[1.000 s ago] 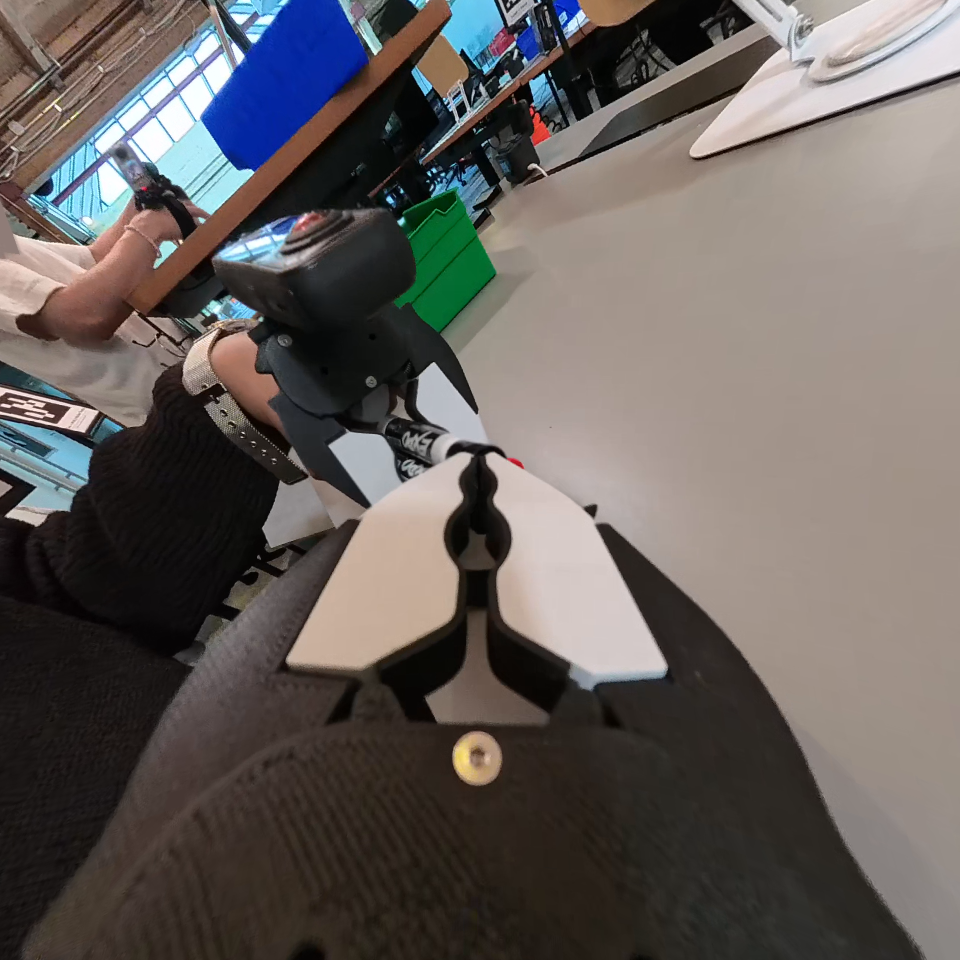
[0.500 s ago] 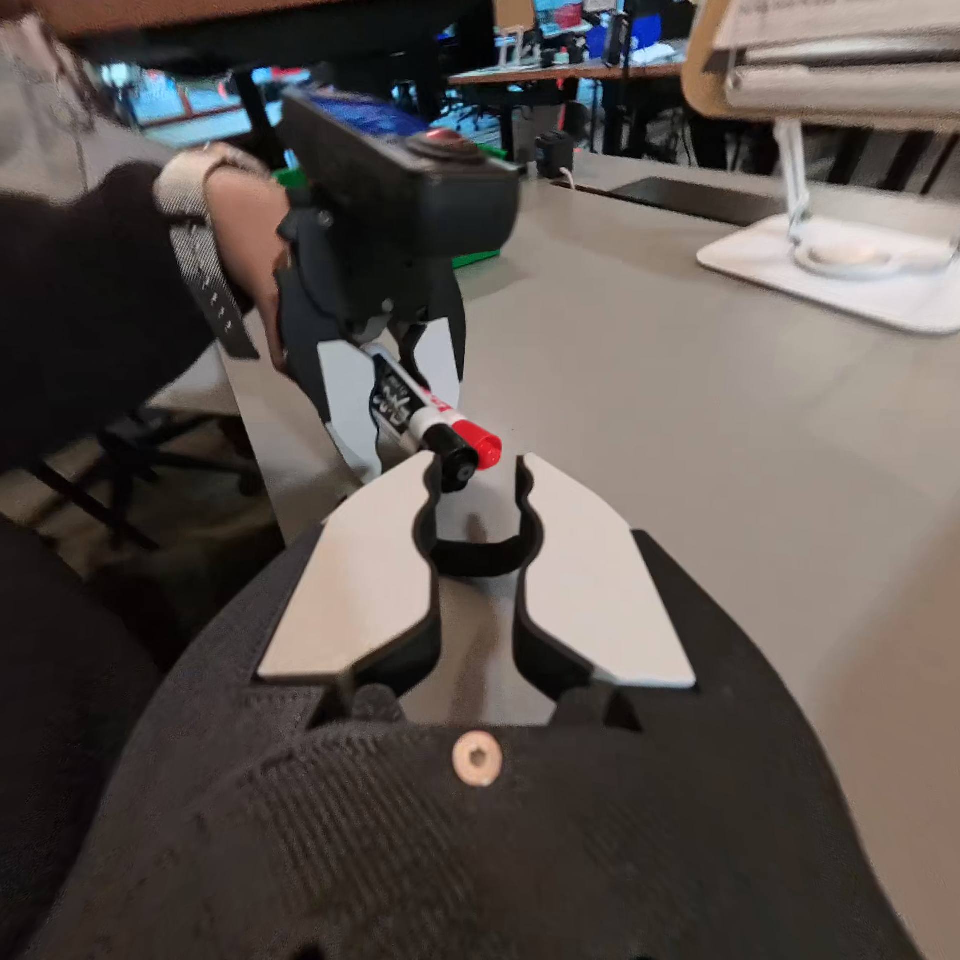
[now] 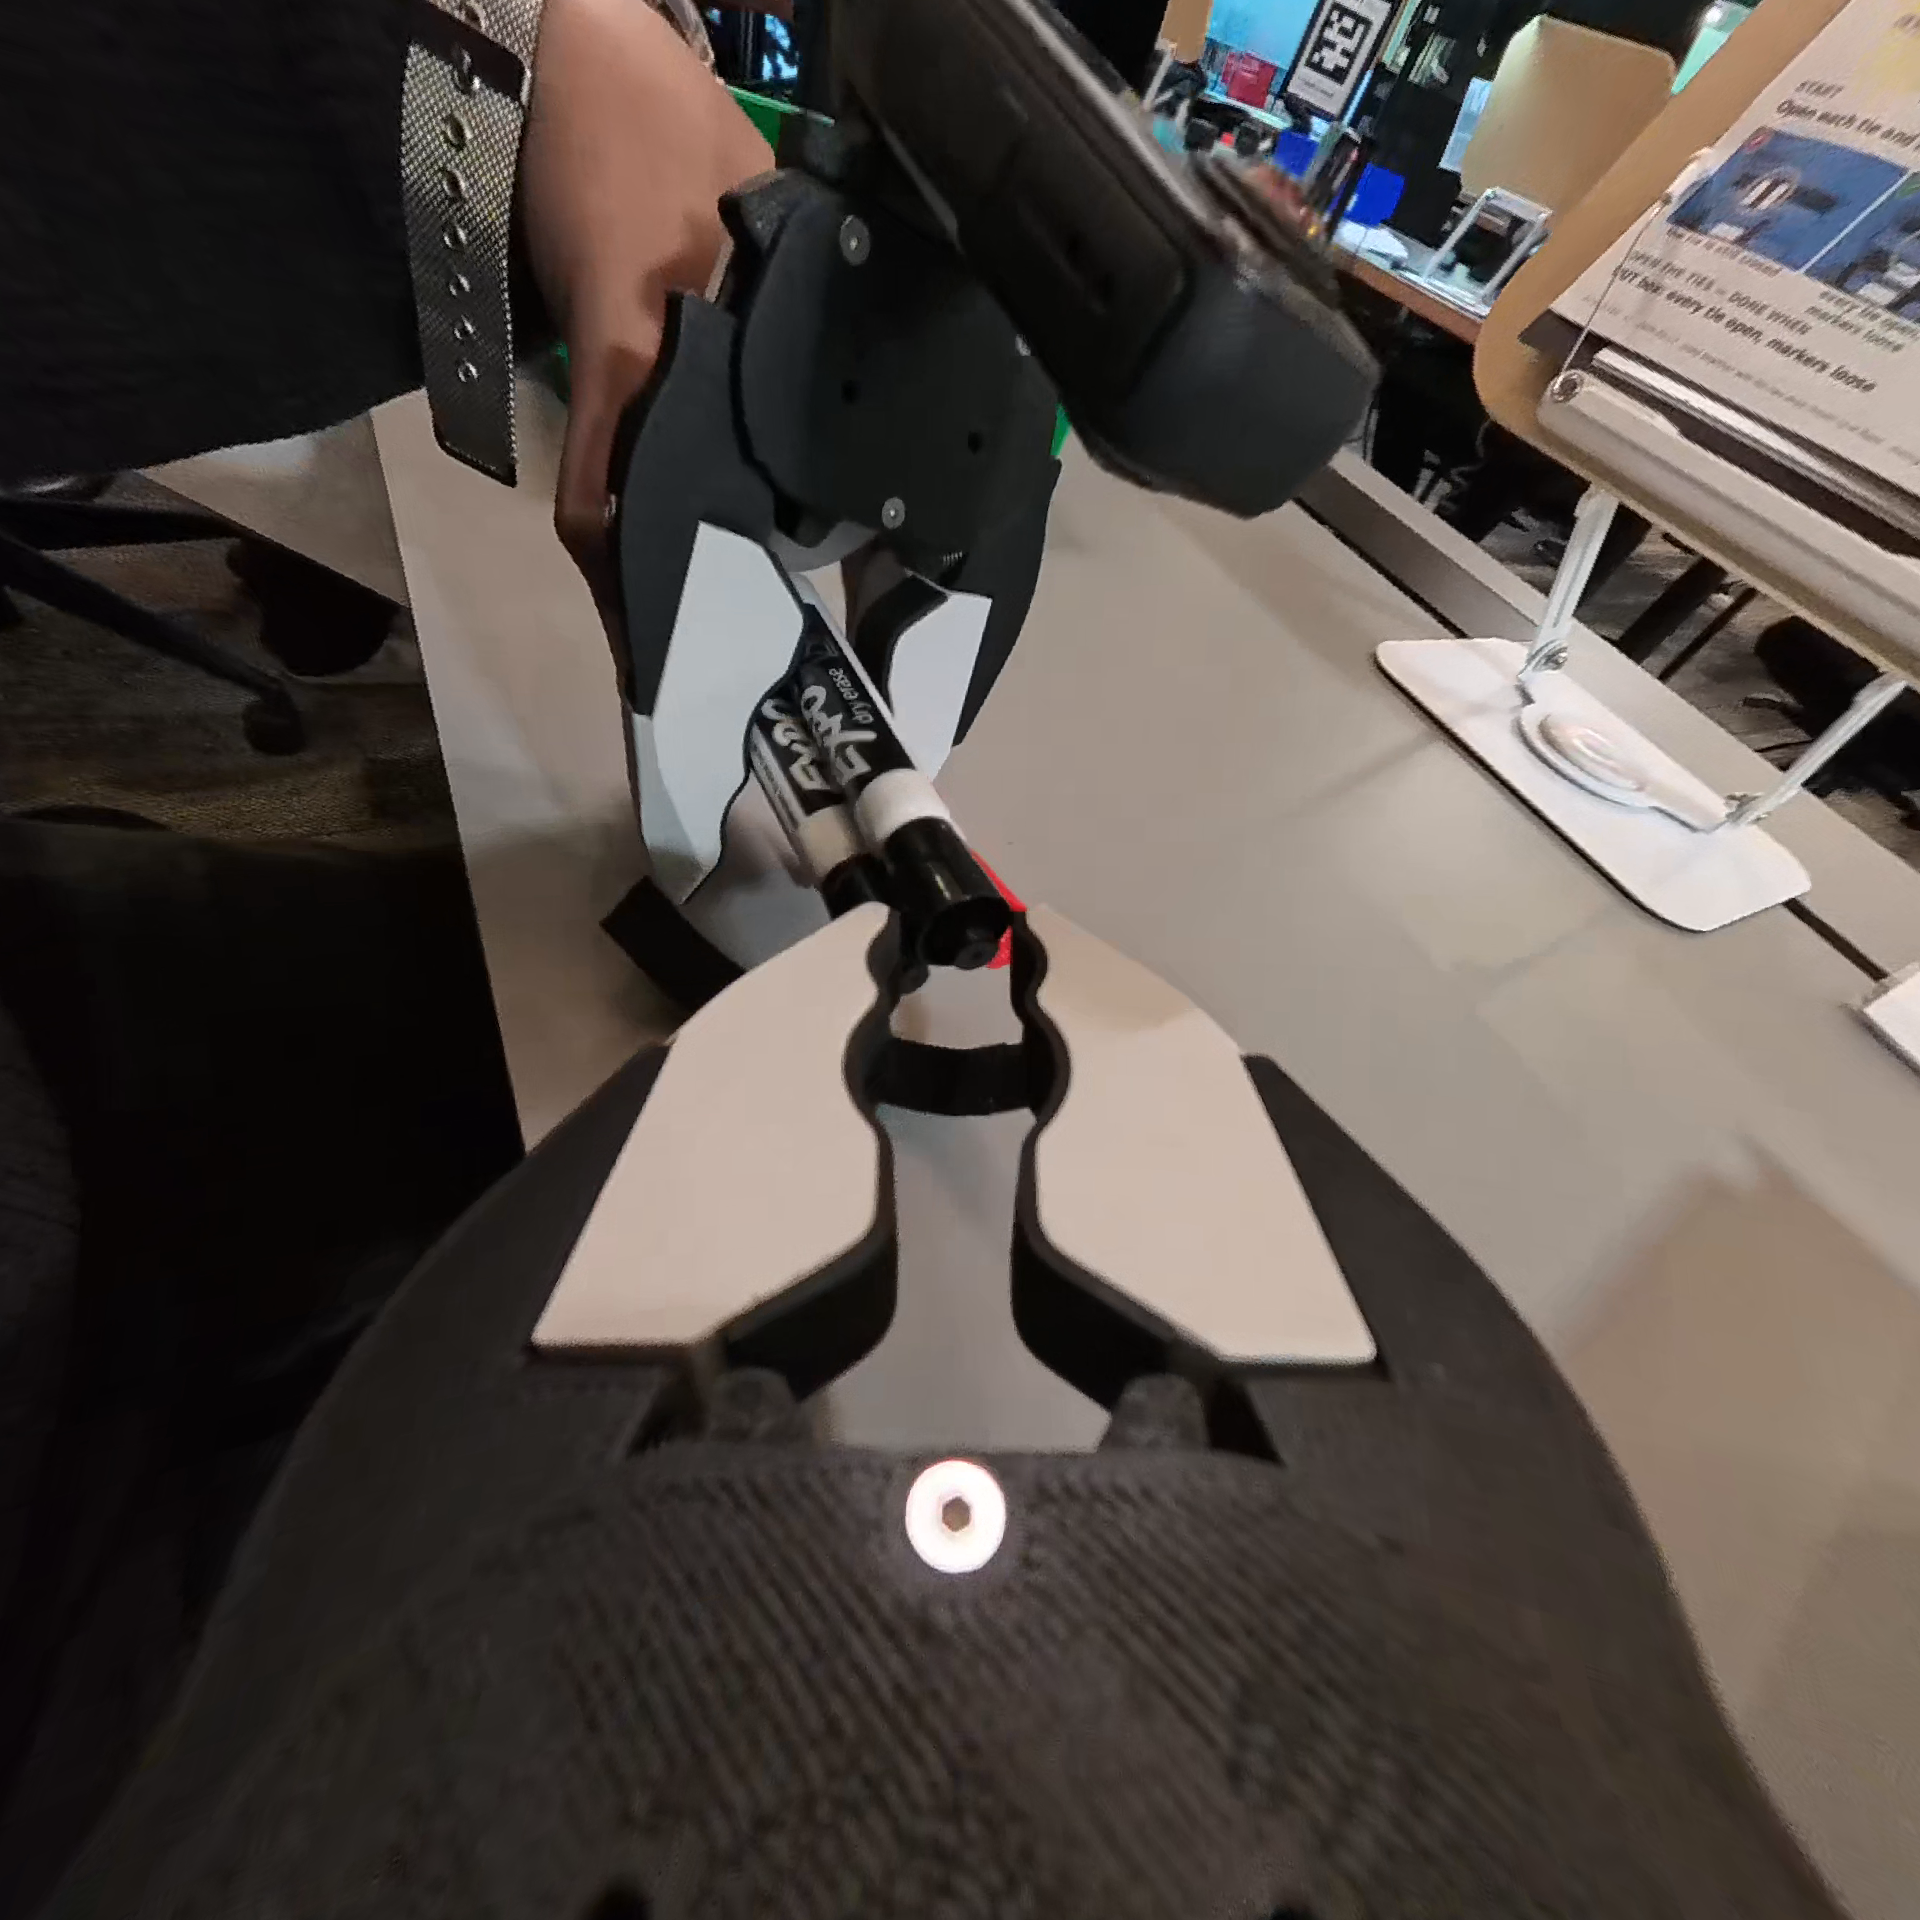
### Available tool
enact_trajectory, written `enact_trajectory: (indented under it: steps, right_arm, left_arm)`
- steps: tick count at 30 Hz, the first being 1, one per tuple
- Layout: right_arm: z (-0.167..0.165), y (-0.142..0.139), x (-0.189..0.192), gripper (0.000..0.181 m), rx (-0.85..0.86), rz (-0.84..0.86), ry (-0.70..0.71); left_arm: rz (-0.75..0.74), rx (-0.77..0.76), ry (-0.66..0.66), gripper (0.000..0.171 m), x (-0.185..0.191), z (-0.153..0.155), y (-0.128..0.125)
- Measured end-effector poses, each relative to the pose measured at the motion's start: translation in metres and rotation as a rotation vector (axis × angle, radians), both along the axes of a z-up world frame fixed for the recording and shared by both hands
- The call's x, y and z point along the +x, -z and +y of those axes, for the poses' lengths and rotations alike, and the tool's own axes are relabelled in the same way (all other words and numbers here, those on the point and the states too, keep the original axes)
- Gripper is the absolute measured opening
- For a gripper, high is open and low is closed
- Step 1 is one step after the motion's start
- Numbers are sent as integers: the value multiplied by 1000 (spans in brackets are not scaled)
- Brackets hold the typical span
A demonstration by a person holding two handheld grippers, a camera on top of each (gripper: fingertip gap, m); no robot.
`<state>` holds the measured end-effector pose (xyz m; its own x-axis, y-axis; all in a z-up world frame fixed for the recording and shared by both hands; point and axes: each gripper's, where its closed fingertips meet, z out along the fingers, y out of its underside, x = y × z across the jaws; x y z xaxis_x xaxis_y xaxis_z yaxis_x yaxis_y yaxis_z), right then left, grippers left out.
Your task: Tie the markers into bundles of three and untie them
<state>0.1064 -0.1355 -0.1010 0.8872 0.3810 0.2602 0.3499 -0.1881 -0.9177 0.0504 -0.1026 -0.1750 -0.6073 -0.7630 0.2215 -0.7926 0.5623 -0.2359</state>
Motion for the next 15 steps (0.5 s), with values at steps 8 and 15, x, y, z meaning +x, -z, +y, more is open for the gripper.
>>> enact_trajectory:
  steps: [8, 15]
  right_arm:
    - [-8, -2, 5, 19, -9, -1, -93]
    - [-15, -5, 10, 19, -11, -13, -120]
  left_arm:
    - [3, 30, 46, 44, 0, -10, 2]
    - [-7, 32, 46, 43, 1, -11, 0]
